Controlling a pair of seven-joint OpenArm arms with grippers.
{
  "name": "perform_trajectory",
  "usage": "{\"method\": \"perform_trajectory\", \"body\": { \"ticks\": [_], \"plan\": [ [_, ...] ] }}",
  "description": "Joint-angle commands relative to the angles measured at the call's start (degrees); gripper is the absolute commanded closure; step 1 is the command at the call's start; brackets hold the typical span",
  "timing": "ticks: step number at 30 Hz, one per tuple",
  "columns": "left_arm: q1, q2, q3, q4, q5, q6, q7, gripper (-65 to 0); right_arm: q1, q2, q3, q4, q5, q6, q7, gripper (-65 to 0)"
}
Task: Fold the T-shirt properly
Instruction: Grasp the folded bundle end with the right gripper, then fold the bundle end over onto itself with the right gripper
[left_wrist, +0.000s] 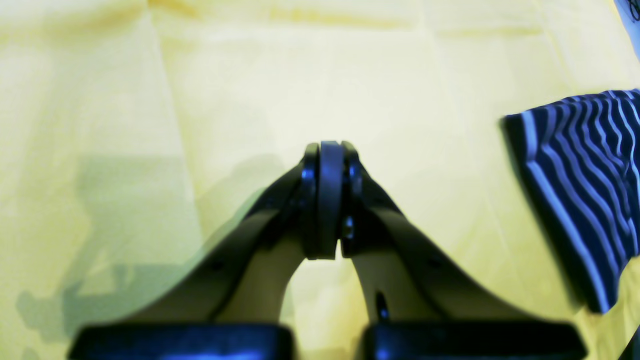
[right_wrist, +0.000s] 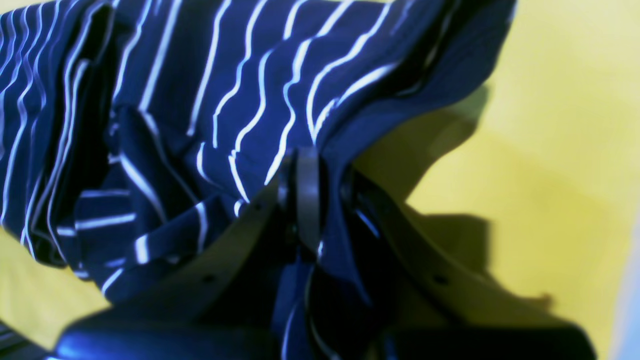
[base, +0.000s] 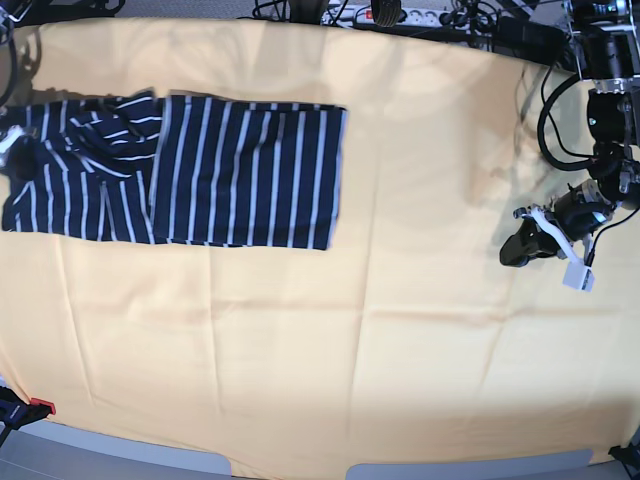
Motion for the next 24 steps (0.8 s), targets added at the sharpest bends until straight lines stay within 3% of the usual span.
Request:
{"method": "perform_trajectory", "body": {
  "ticks": [1,5,9,13,18,24],
  "plan": [
    [-1.09,-1.14,-0.55,0.90,-1.18,-0.37,-1.05,0.0,0.44,2.27,0.63,1.53,-0.44,-0.87,1.25,0.0],
    [-1.07,-1.11,-0.55,0.90,-1.18,-0.37,-1.03,0.0,0.44,4.13,0.63,5.22,0.07,-3.02,1.25,0.0],
    [-1.05,-1.14,-0.55,0.90,-1.14,-0.37,-0.98,0.0,0.24,2.75,0.63,11.10,3.32,-3.48,1.03,0.0],
    [-0.55,-1.07,-0.55,0.90,-1.18,-0.37,-0.98,0.0,0.13,-2.32,0.63,18.84,6.43,-3.08,1.07,0.0],
    [0.52,-0.79,-0.55,0.87,-1.16,-0.39,-1.03,0.0,0.15,-9.86,0.55,28.37,14.12,0.17,1.07,0.0],
    [0.90,-0.83,-0.55,0.87,-1.16,-0.37,-1.05,0.0,0.15,-16.50,-2.99,31.58,19.41,1.65,1.05,0.0]
  ]
}}
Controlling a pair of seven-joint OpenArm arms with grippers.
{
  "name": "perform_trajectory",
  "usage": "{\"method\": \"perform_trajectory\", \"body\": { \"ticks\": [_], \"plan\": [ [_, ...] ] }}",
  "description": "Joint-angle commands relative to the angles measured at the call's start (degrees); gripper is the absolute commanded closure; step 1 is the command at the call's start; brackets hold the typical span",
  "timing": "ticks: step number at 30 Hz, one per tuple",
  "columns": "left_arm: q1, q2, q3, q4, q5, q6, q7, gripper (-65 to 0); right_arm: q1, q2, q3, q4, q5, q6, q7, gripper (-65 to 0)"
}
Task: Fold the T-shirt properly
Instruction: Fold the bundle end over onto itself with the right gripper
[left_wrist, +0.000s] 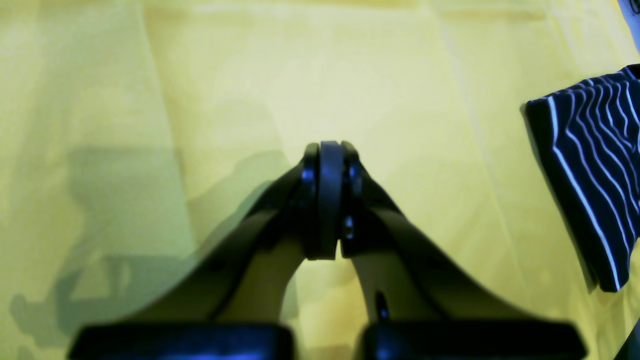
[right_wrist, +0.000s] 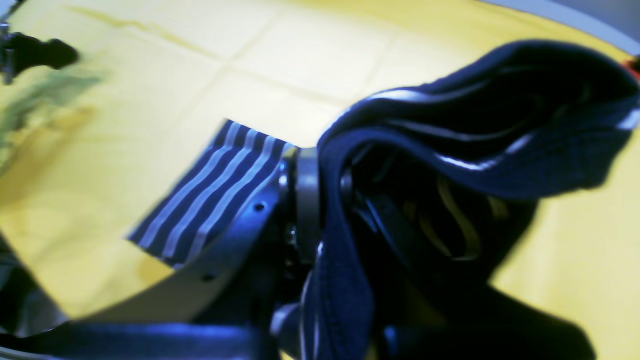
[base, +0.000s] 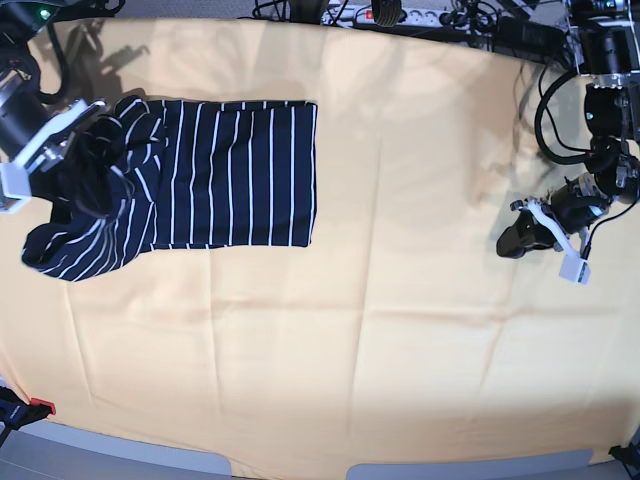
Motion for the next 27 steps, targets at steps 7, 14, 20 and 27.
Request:
{"method": "perform_trajectory", "body": {
  "ticks": [7,14,20,27],
  "plan": [
    [-0.22,-0.96,-0.52,0.83,-1.14,-0.39,-1.14,0.0,0.70,-4.79,-15.50,0.72,-0.55,0.49,2.23,0.0],
    [-0.20,-0.96,-0.52,0.83,-0.79,-0.37,-0.26,0.0,0.72,-5.42,-27.76,0.70,-11.82,0.49,9.42,0.0],
    [-0.20,-0.96,-0.52,0.83,-0.79,-0.37,-0.09,0.0,0.81,-5.44,-34.16,0.70,-16.98,0.49,11.43,0.0],
    [-0.22,-0.94,-0.52,0.83,-1.01,-0.37,-0.13,0.0,1.81,-7.50,-40.30,-2.69,-19.65,0.49,12.55,0.0]
  ]
}}
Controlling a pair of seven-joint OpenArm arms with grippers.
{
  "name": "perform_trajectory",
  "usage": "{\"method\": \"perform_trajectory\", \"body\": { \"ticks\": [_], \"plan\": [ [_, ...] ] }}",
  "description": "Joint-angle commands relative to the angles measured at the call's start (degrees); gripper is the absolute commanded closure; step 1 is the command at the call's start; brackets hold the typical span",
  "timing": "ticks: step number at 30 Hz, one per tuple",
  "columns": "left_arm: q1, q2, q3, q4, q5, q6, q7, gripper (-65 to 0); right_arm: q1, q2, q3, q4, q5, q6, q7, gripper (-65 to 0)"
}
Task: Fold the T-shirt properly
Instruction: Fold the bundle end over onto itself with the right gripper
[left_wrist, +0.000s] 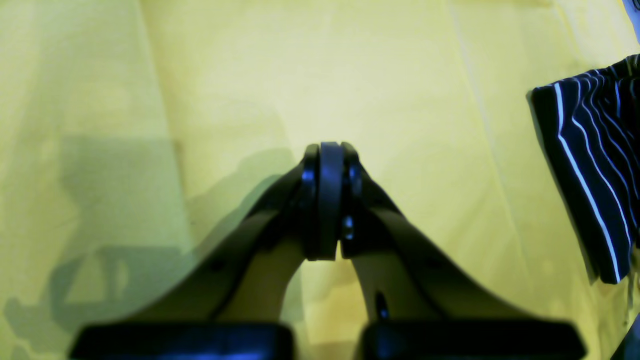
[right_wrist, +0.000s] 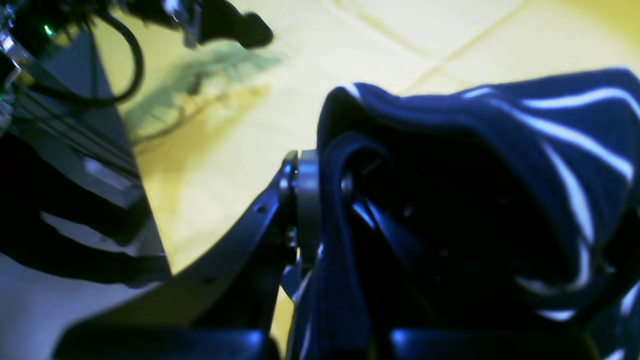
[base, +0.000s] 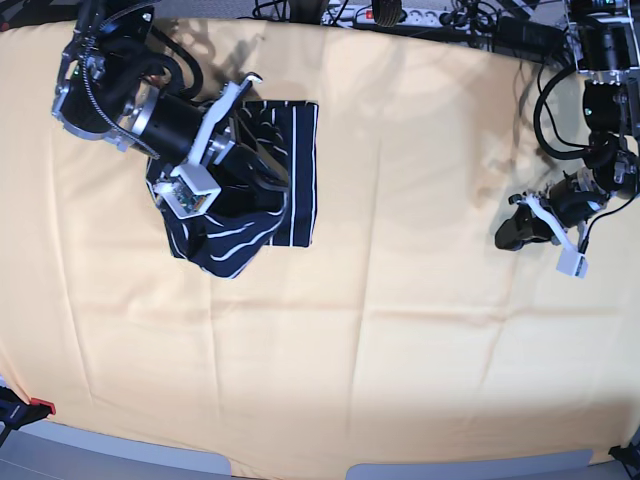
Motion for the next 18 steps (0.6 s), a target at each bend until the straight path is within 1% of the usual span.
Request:
{"method": "perform_trajectory", "body": {
  "ticks": [1,3,4,7,8,9,12,14,18],
  "plan": [
    [-0.94,-1.14,-0.52,0.83,-1.38,-0.35,-1.03,0.0,1.57,-0.33,-0.76,-0.66,1.18,0.32,1.68,0.0],
    [-0.96,-1.14,-0.52,0.83,-1.33,-0.33,-1.03,0.0,3.82,-0.96,-1.99,-3.69,1.16,0.32,1.70,-0.9],
    [-0.94,-1.14,-0.52,0.83,-1.33,-0.35,-1.03,0.0,5.29,-1.07,-2.40,-4.85,1.11,0.32,1.68,-6.9],
    [-0.94,-1.16,-0.52,0.83,-1.29,-0.35,-0.92,0.0,9.22,-1.05,-2.71,-7.02,1.27,0.32,1.68,-34.2],
    [-0.94,-1.18,-0.52,0.83,-1.29,-0.35,-0.74,0.0,10.01,-1.03,-2.71,-7.19,1.77,0.32,1.66,-39.8],
    [-0.94,-1.18,-0.52,0.83,-1.29,-0.35,-0.74,0.0,10.34,-1.05,-2.75,-7.17,2.51,0.32,1.66,-42.0],
    [-0.96,-1.16,-0.52,0.83,-1.33,-0.35,-0.79,0.0,10.56,-1.05,-2.75,-7.17,7.28,0.32,1.60,-42.0],
    [-0.96,-1.14,-0.52,0.83,-1.31,-0.35,-0.79,0.0,10.95,-1.01,-2.73,-7.08,7.69,0.32,1.40,-42.0],
    [-0.94,-1.31,-0.52,0.83,-1.38,-0.37,-0.55,0.0,12.13,-0.07,-1.46,-6.03,7.78,0.32,-3.54,-42.0]
  ]
}}
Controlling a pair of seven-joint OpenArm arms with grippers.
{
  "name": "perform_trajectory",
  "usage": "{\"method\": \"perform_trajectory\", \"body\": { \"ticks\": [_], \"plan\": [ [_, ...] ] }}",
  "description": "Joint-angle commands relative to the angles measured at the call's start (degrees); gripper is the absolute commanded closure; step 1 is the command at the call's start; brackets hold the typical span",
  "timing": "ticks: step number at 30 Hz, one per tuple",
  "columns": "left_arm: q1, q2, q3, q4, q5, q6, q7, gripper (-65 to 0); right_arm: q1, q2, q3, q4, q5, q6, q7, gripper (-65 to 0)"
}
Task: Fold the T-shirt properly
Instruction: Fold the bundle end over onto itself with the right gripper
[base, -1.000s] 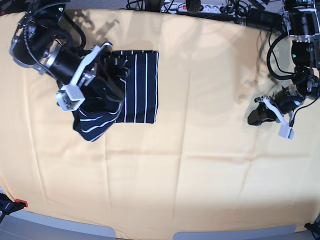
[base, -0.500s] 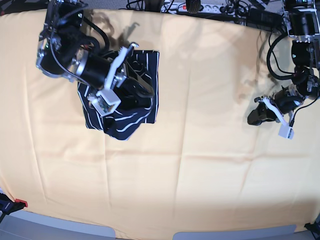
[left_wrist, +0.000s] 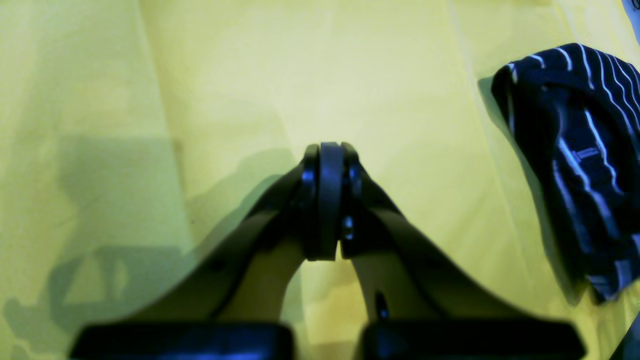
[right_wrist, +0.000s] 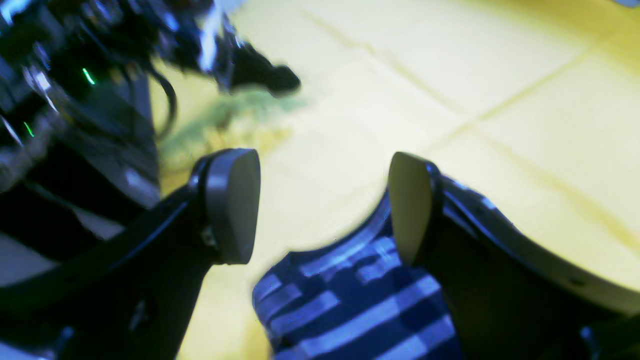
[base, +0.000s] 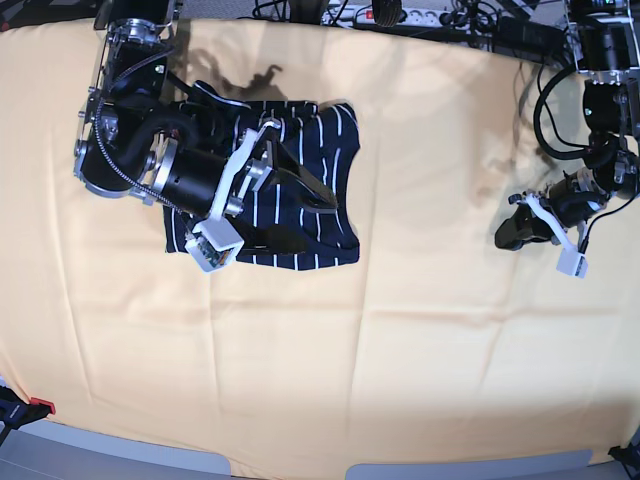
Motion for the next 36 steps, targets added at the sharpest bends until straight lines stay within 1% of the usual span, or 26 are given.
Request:
{"method": "perform_trajectory", "body": {
  "ticks": [1,3,5,7,12,15,19,22,27,29,32,35,36],
  "plan": [
    [-0.96,-1.31,-0.52,0.83,-1.20,-0.37,-0.81,0.0,0.31,0.50,0.81,1.53,2.45,0.36,0.83,-42.0],
    [-0.96,-1.42,-0.52,0.83,-1.20,-0.92,-0.81,0.0,-0.87,1.27,1.99,1.79,6.82,0.36,-1.31,-42.0],
    [-0.96,-1.40,-0.52,0.83,-1.22,-2.60,-0.63,0.0,-2.75,2.08,2.36,1.77,10.54,0.36,-3.39,-42.0],
    [-0.96,-1.38,-0.52,0.83,-1.46,-3.67,-0.35,0.0,-4.59,2.82,2.36,1.77,11.50,0.36,-4.68,-42.0],
    [-0.96,-1.25,-0.52,0.83,-3.87,-4.00,-0.24,0.0,-8.57,3.06,2.29,1.77,11.58,0.36,-5.22,-42.0],
    [-0.96,-1.25,-0.52,0.83,-3.78,-4.07,-0.24,0.0,-10.08,3.32,2.29,1.75,8.33,0.36,-5.22,-42.0],
    [-0.96,-1.25,-0.52,0.83,-3.78,-4.09,-0.24,0.0,-11.85,5.01,2.25,1.75,6.08,0.36,-5.20,-42.0],
    [-0.96,-1.22,-0.52,0.83,-3.78,-4.07,-0.24,0.0,-12.96,6.73,2.23,1.68,1.88,0.36,-4.07,-42.0],
    [-0.96,-1.22,-0.52,0.83,-3.80,-4.09,-0.24,0.0,-14.82,9.09,2.23,1.57,-10.71,0.36,4.46,-42.0],
    [-0.96,-1.22,-0.52,0.83,-3.80,-4.07,-0.24,0.0,-14.99,9.60,2.23,1.51,-14.23,0.36,6.12,-42.0],
    [-0.96,-1.22,-0.52,0.83,-3.82,-4.07,-0.24,0.0,-15.30,10.12,1.95,1.20,-14.84,0.36,6.08,-42.0],
    [-0.94,-1.25,-0.52,0.83,-3.78,-4.07,-0.22,0.0,-16.48,10.49,0.02,1.16,-15.76,0.36,6.03,-41.9],
    [-0.94,-1.25,-0.52,0.83,-3.80,-4.07,-0.22,0.0,-17.00,10.49,-0.92,1.16,-16.20,0.36,6.05,-40.4]
  ]
}}
